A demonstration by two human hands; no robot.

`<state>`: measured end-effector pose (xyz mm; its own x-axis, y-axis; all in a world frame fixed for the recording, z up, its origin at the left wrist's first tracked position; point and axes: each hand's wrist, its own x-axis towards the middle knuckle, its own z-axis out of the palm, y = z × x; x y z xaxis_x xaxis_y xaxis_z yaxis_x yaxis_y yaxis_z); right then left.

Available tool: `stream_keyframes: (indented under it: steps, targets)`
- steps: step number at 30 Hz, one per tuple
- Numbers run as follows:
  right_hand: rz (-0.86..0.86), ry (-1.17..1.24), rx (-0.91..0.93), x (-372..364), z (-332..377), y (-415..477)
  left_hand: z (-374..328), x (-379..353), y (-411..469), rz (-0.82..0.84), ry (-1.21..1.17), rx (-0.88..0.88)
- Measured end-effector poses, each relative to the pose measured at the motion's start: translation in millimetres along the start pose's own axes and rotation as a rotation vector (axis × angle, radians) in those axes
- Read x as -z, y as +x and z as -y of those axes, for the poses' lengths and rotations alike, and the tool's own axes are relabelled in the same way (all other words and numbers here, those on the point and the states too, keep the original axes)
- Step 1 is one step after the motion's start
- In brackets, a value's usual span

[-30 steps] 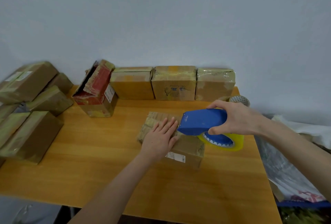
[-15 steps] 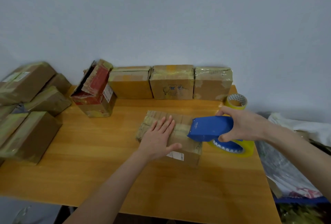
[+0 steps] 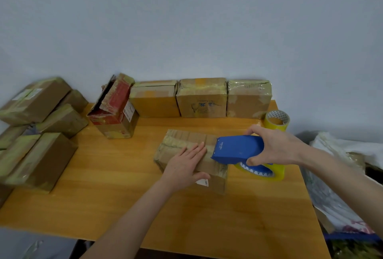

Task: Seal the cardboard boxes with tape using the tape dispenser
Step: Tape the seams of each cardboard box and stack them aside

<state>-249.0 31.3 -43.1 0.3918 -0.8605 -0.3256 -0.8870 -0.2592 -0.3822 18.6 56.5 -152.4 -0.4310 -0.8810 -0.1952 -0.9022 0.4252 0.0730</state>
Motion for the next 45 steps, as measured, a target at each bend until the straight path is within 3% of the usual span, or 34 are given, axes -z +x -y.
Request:
stream_keyframes:
  steps: [4, 19, 25, 34, 45]
  targets:
    - [0.001, -0.020, -0.002, 3, 0, 0, -5, 9, 3, -0.060, -0.109, 0.052]
    - [0.047, 0.159, 0.028, 19, -32, -6, -4, 0, 11, 0.019, 0.011, 0.055]
    - [0.098, 0.184, 0.019, -9, -45, -9, -10, 3, 11, 0.017, 0.018, 0.059]
    - [0.041, -0.037, -0.011, -12, -38, -9, -51, 5, 21, -0.023, -0.040, 0.042]
    - [0.042, 0.238, 0.007, -15, -73, -31, -42, 0, 20, -0.012, -0.019, -0.004]
